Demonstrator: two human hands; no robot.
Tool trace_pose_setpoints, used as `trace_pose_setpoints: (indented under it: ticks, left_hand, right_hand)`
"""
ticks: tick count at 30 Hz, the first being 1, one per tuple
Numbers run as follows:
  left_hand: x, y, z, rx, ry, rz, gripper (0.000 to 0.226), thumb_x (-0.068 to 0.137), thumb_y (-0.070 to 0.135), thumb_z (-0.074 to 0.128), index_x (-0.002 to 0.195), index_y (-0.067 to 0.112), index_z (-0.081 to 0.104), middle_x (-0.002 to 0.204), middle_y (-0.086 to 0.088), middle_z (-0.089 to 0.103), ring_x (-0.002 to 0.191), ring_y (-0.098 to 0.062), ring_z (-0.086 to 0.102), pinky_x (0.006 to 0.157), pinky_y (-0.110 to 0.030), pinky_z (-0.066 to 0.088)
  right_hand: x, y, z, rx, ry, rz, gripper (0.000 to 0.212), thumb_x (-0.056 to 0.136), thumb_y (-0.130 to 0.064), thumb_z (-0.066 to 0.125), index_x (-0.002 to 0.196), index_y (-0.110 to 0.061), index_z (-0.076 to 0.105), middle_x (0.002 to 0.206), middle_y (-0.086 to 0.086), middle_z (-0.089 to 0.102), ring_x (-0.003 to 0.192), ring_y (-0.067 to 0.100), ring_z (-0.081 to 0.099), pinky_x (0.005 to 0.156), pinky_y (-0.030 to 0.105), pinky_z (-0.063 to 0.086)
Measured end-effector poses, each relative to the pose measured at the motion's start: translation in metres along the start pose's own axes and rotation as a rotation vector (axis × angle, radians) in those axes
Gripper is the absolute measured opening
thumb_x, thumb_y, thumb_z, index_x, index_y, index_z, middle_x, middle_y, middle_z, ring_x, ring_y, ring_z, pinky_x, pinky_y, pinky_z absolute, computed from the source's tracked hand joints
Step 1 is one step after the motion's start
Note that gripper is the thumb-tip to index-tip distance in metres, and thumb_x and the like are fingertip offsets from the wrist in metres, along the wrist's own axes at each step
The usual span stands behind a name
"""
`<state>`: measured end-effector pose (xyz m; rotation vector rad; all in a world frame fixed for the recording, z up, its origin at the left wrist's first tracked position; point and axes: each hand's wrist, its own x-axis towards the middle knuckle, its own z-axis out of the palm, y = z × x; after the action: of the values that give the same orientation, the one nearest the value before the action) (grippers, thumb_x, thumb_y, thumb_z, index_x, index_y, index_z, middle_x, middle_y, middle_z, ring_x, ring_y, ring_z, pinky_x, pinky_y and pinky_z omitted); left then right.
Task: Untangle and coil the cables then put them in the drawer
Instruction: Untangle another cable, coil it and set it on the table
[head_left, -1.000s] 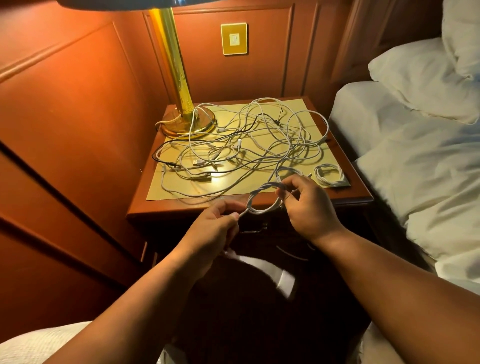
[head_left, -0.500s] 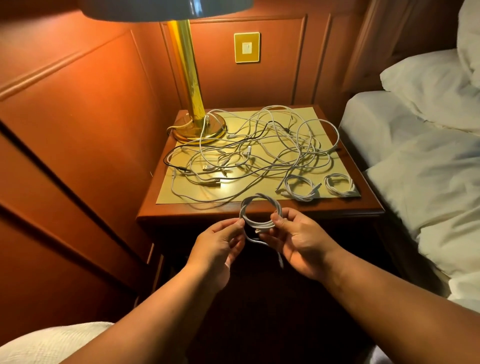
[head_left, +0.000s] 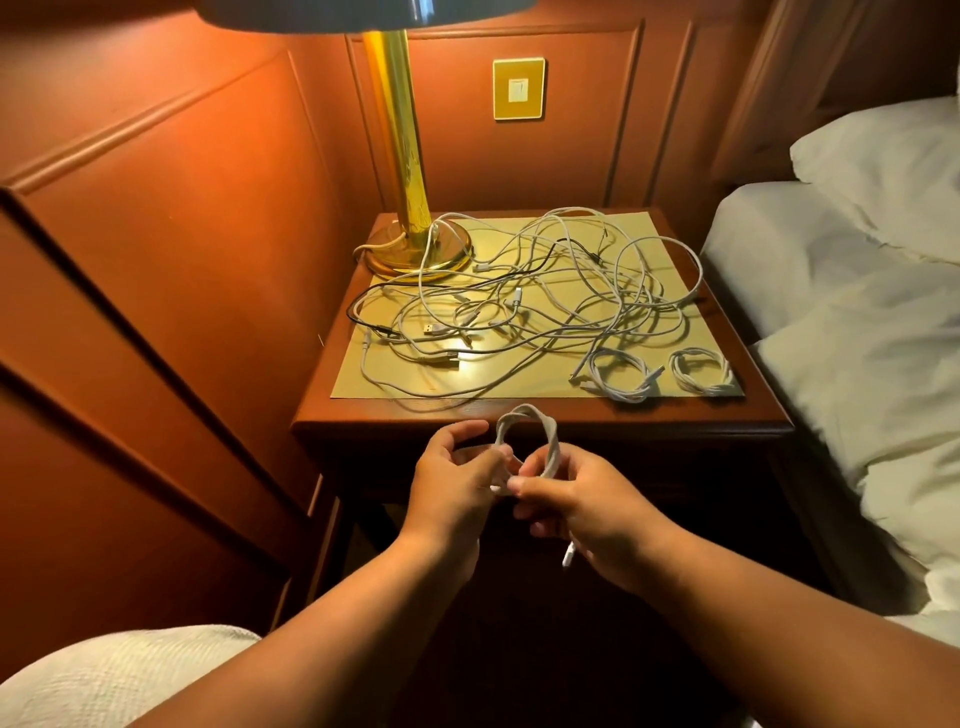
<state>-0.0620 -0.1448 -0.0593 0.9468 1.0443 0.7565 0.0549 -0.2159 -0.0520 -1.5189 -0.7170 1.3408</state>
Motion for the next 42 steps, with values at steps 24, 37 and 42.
trace_pose_setpoints:
  ticks: [24,37,42]
  left_hand:
    - [0.008,0.016,-0.006,0.089,-0.341,0.18,0.059,0.084,-0.009,0.063,0.13,0.024,0.049,0.096,-0.004,0.07,0.089,-0.019,0.068,0.085,-0.037,0.053]
    - [0.005,0.016,-0.006,-0.003,-0.243,0.225,0.045,0.083,0.001,0.068,0.122,0.019,0.054,0.117,-0.026,0.058,0.098,-0.023,0.067,0.085,-0.033,0.054]
    - [0.007,0.017,-0.006,-0.089,-0.315,0.184,0.06,0.073,0.01,0.074,0.128,0.02,0.052,0.105,-0.013,0.068,0.097,-0.027,0.068,0.084,-0.036,0.052]
  right_hand:
    - [-0.004,-0.011,-0.001,0.345,0.074,0.108,0.012,0.098,-0.013,0.055,0.101,-0.005,0.064,0.087,0.009,0.072,0.074,0.018,0.071,0.063,0.026,0.057]
    - [0.0,-0.008,0.001,0.418,0.097,0.015,0.007,0.094,-0.002,0.058,0.101,-0.001,0.059,0.097,0.018,0.067,0.076,0.018,0.072,0.067,0.025,0.057]
    - [0.002,-0.009,0.0,0.364,0.121,0.053,0.01,0.097,-0.007,0.056,0.103,-0.001,0.061,0.105,0.021,0.069,0.079,0.02,0.073,0.066,0.027,0.057]
